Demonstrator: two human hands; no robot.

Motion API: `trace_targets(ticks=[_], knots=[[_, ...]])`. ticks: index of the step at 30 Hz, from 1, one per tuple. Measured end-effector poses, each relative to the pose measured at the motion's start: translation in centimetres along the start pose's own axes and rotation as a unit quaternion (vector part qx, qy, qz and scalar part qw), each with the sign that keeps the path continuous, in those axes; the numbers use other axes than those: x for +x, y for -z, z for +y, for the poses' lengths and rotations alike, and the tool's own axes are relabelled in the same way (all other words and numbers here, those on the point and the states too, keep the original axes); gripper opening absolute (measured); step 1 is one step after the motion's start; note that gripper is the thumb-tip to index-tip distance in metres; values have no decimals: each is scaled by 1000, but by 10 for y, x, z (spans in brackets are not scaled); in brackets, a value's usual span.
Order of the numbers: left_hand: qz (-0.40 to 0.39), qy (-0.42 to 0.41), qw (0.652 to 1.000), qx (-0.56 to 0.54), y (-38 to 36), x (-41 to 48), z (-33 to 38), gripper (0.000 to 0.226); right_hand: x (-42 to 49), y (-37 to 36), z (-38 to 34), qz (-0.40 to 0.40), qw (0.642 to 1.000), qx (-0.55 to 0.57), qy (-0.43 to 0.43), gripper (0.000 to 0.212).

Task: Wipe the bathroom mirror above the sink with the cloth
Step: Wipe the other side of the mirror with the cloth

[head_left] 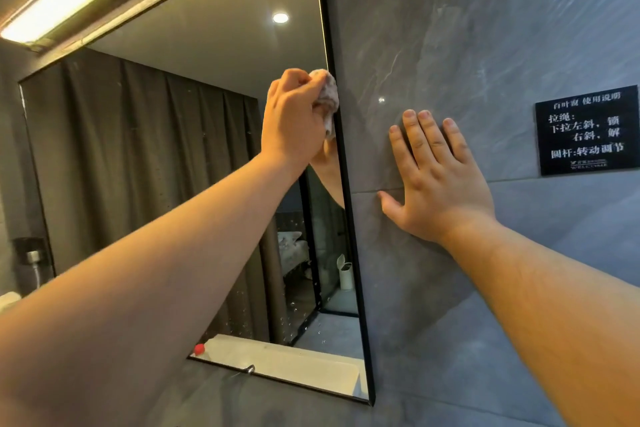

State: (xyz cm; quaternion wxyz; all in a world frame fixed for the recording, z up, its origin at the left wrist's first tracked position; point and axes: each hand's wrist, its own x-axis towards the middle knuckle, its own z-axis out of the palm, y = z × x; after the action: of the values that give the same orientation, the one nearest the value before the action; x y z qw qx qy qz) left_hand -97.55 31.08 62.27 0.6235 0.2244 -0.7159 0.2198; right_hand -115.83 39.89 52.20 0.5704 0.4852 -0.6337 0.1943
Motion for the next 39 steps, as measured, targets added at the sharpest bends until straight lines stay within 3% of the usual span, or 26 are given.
trace_targets(ticks=[21,39], knots=[[-77,-83,993,14,-9,-167,-9,51,0,1,0,-8,1000,12,6,92],[-133,-164,977,39,-7,-211,-19,48,0,-2,1,7,1000,10,8,92]])
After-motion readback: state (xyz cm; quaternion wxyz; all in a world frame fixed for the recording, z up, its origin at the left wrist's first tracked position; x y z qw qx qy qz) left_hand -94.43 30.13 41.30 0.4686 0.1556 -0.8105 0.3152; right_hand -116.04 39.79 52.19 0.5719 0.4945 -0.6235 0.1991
